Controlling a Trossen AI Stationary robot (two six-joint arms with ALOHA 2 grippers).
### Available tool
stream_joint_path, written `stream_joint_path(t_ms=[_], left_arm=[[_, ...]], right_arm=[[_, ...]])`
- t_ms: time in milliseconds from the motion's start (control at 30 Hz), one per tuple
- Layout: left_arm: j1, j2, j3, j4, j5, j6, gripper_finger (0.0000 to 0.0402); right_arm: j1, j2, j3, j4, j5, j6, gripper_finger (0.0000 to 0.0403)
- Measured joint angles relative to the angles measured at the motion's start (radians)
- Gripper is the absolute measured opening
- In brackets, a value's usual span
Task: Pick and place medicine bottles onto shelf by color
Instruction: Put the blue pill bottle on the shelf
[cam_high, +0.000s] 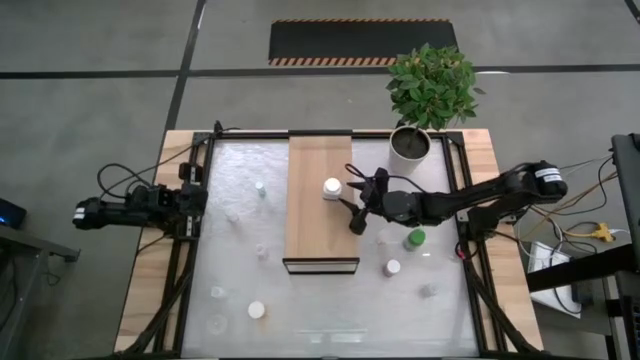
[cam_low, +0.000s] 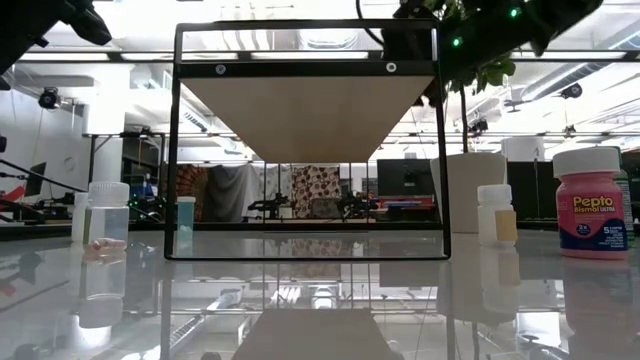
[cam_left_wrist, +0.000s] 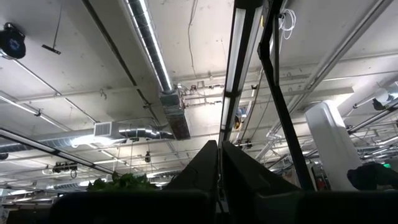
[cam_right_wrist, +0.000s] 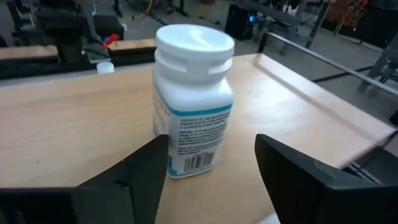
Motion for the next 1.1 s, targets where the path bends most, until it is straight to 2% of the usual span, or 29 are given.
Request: stream_joint_path(t_ms=[300, 600, 833, 967, 1100], left_arm=[[0.000, 0.000, 0.000, 0.000, 0.001, 0.000, 0.0004], [0.000, 0.001, 0.000, 0.001, 0.001, 0.000, 0.0004], [0.000, 0.001, 0.000, 0.001, 0.001, 0.000, 0.0004], [0.000, 0.001, 0.000, 0.000, 0.001, 0.000, 0.0004], [0.000, 0.002, 0.000, 0.001, 0.004, 0.000, 0.0004]], right_arm=[[-0.005, -0.087, 0.123, -0.341, -0.019, -0.024, 0.0163], [-0.089, -0.013, 0.234, -0.404, -0.040, -0.212, 0.0083], [-0.113, 0.054, 0.355, -0.568, -0.220, -0.218, 0.0038], [-0.104, 0.084, 0.438, -0.690, -0.325, -0.176, 0.0024], [-0.080, 0.119, 0.481, -0.724, -0.420, -0.164, 0.0018]])
